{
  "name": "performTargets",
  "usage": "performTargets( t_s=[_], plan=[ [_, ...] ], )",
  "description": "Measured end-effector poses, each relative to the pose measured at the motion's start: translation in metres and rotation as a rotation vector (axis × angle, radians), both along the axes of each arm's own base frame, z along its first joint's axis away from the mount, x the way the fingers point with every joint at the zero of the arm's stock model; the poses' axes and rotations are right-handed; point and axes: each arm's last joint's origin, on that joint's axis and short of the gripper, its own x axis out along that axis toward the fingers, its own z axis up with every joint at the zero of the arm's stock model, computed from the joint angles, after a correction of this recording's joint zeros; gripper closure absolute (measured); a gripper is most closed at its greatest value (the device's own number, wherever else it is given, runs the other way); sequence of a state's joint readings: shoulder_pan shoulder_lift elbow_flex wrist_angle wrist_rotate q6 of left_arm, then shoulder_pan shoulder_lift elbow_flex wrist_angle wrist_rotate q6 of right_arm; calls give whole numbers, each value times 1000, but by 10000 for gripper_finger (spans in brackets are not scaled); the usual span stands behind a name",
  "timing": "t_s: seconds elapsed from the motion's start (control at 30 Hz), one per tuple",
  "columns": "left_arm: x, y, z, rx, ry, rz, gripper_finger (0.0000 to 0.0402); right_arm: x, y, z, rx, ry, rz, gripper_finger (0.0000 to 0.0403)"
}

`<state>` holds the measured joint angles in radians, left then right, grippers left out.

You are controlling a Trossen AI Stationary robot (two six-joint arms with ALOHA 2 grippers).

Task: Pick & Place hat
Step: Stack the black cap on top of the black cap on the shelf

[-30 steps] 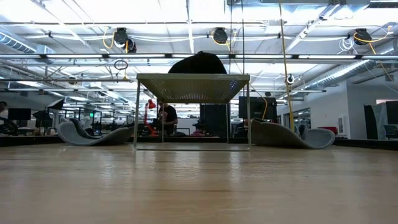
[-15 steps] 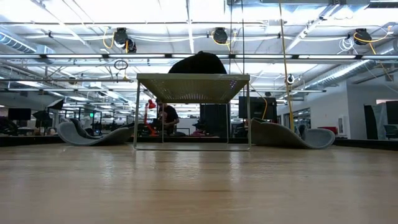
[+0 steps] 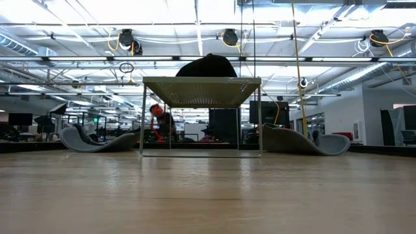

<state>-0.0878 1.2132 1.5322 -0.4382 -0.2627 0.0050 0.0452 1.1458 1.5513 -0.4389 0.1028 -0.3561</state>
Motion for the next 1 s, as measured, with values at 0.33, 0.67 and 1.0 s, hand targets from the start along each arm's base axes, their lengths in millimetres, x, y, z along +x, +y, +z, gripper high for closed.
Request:
performTargets(
  t_s=[0.33, 0.67, 1.0],
  plan=[
    [9, 1, 12, 183, -111, 71, 227, 3, 0, -2, -24, 13, 5, 399],
    [4, 2, 9, 165, -67, 83, 227, 2, -2, -1, -73, 12, -73, 399],
    [-2, 4, 4, 150, 0, 123, 227, -5, -9, 4, -78, -17, -74, 399]
  ],
)
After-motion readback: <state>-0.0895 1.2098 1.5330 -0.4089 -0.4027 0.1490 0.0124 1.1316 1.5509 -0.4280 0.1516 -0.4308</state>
